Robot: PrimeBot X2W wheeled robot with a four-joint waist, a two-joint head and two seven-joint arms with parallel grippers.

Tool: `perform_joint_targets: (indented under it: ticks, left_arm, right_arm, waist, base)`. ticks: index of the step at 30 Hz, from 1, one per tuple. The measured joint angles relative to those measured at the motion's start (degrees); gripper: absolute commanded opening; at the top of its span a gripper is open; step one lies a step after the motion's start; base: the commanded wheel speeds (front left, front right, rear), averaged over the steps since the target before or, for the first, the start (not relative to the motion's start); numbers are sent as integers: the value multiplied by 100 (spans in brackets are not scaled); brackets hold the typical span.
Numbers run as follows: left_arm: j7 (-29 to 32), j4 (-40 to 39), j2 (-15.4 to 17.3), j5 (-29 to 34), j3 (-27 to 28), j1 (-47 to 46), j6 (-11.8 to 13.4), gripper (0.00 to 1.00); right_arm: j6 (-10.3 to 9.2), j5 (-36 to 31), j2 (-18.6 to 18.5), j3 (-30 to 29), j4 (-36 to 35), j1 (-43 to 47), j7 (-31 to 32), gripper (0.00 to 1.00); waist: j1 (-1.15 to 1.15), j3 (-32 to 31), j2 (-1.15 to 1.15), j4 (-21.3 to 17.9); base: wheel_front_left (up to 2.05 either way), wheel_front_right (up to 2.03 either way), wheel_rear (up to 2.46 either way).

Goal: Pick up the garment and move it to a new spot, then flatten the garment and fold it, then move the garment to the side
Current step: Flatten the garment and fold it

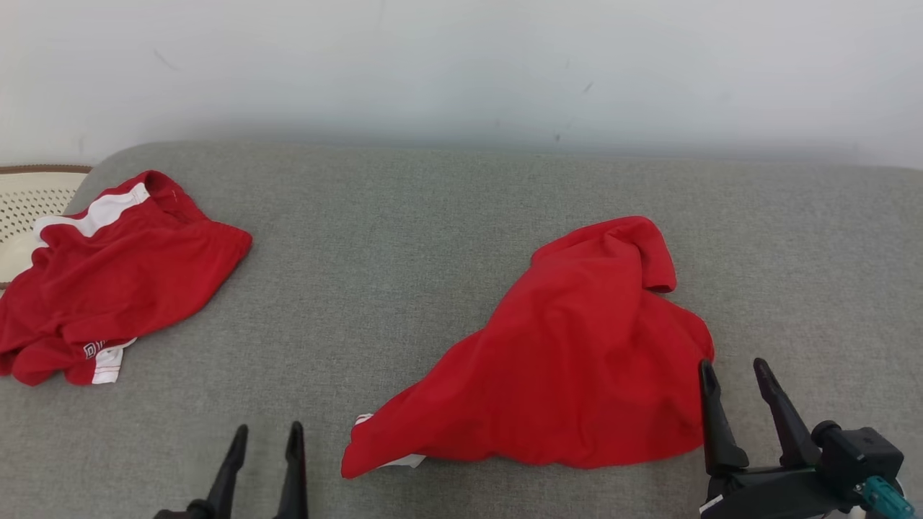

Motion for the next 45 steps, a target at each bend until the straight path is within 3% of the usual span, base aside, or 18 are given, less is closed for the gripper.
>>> perform_joint_targets:
  ticks: [15, 28, 29, 30, 31, 39, 45]
  left_arm:
    - [0, 883, -2, 87, -801, -170, -423, 100]
    - [0, 1649, -2, 120, -780, -572, -412, 100]
    - [0, 1697, -2, 119, -776, -625, -427, 86]
    - [0, 1726, -2, 119, -777, -703, -436, 7]
    - [0, 1712, -2, 124, -769, -793, -467, 0]
    - [0, 1408, -2, 222, -770, -1203, -535, 0]
    - [0, 1696, 119, 349, -849, -1763, -633, 0]
  right_arm:
    - [0, 83, 104, 207, 573, -180, -355, 100]
    - [0, 96, 122, 311, 778, -343, -434, 100]
    - [0, 105, 122, 320, 788, -347, -442, 100]
    - [0, 111, 120, 335, 800, -360, -448, 100]
    - [0, 112, 119, 350, 806, -374, -449, 100]
    - [0, 127, 112, 410, 866, -454, -475, 100]
    - [0, 129, 96, 482, 956, -610, -517, 100]
  waist:
    - [0, 134, 0, -230]
    - [0, 264, 0, -418]
    - [0, 273, 0, -438]
    - [0, 281, 0, -457]
    - [0, 290, 0, -476]
    - [0, 371, 0, -589]
    - [1, 443, 0, -658]
  base:
    - [0, 0, 0]
    - [0, 0, 0]
    - [0, 0, 0]
    - [0, 0, 0]
    - [0, 0, 0]
    - [0, 0, 0]
    - [0, 0, 0]
